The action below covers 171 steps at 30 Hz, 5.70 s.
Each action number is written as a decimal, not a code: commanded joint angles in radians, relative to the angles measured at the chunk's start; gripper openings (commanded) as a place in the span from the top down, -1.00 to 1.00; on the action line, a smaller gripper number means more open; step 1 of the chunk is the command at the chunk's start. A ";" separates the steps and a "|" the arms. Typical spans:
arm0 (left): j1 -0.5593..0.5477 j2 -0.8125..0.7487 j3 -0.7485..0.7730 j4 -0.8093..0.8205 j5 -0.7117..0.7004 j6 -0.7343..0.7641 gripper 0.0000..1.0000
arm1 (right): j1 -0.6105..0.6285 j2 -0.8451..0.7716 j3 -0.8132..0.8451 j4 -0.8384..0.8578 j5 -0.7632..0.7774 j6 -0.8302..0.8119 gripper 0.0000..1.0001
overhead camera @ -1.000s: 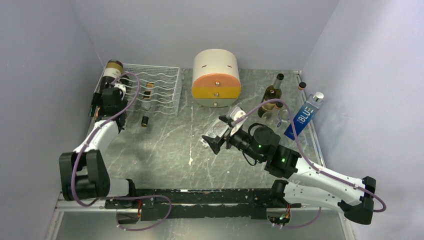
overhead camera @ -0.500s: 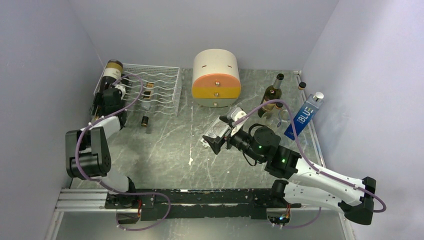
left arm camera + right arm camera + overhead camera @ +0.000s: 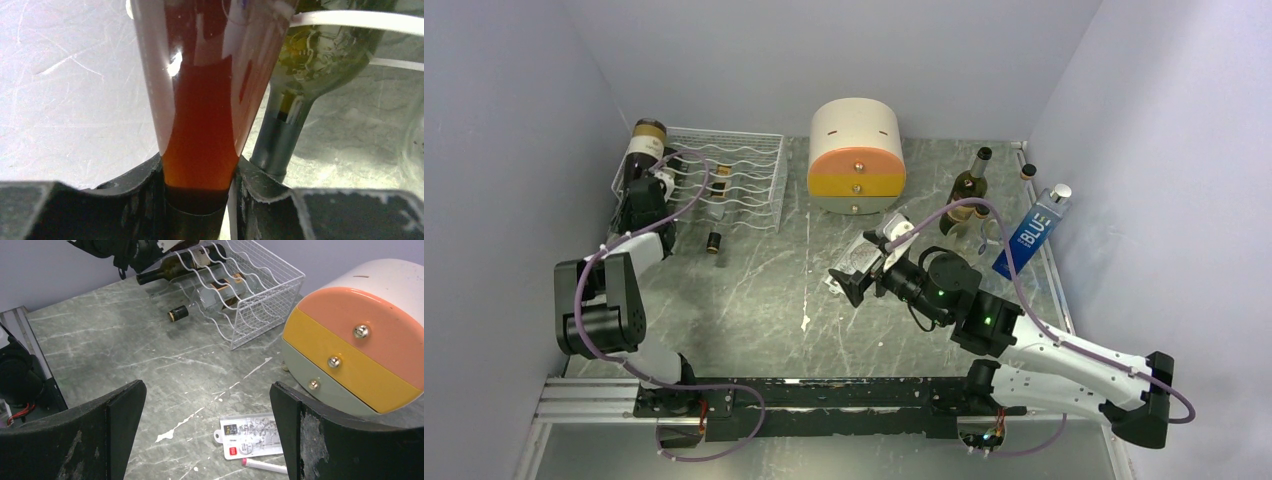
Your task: Take the wine bottle off the wine rack
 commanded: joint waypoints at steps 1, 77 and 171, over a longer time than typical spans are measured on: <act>0.009 -0.105 0.029 -0.022 0.029 -0.135 0.52 | 0.005 0.000 -0.001 0.022 0.007 -0.008 -1.00; 0.354 -0.392 0.085 0.459 1.660 -2.066 0.86 | 0.005 0.156 0.039 0.055 -0.029 0.047 -1.00; -0.178 -0.810 0.019 -0.928 1.578 -1.167 0.36 | 0.038 0.962 0.382 0.263 -0.801 -0.619 -0.17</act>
